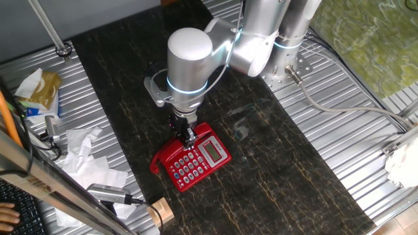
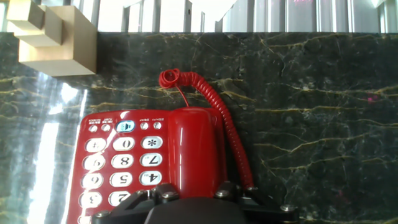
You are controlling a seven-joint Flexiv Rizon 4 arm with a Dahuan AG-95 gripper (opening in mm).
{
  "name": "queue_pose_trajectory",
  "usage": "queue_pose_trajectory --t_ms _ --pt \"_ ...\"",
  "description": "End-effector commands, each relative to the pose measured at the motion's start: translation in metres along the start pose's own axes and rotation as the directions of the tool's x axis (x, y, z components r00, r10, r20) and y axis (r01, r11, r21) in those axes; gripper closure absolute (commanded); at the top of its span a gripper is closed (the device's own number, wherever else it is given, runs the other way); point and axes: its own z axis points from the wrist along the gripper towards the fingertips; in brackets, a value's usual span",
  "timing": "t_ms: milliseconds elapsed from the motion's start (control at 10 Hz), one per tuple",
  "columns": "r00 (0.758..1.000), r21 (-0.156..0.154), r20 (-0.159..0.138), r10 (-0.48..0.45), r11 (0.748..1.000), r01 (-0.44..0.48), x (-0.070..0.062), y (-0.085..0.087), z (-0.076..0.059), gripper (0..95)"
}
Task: Place the handset of the telephone on the corresponding phone cradle
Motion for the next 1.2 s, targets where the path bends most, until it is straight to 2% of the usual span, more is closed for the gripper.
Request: queue_pose_trajectory --t_ms 100,200,400,500,800,900,1000,1200 --pt "1.000 -0.002 0.008 -0.006 1.000 0.006 0.000 0.000 0.000 57.0" --pt "1.000 -0.003 0.011 -0.012 1.000 0.012 0.000 0.000 0.000 38.0" --pt "1.000 0.000 0.018 -0.021 1.000 0.021 0.000 0.000 0.000 38.0" --pt "1.000 0.001 0.019 -0.021 1.000 0.021 0.000 0.000 0.000 57.0" --pt "1.000 0.001 0.010 -0.024 1.000 0.024 -0.001 0.000 -0.002 57.0" --pt "0.999 0.027 -0.013 -0.035 0.999 0.035 -0.001 -0.001 -0.009 57.0" --pt "0.997 0.055 -0.029 -0.065 0.996 0.067 -0.003 -0.006 -0.017 76.0" --pt "0.996 0.043 -0.031 -0.087 0.995 0.088 -0.005 -0.019 -0.030 76.0"
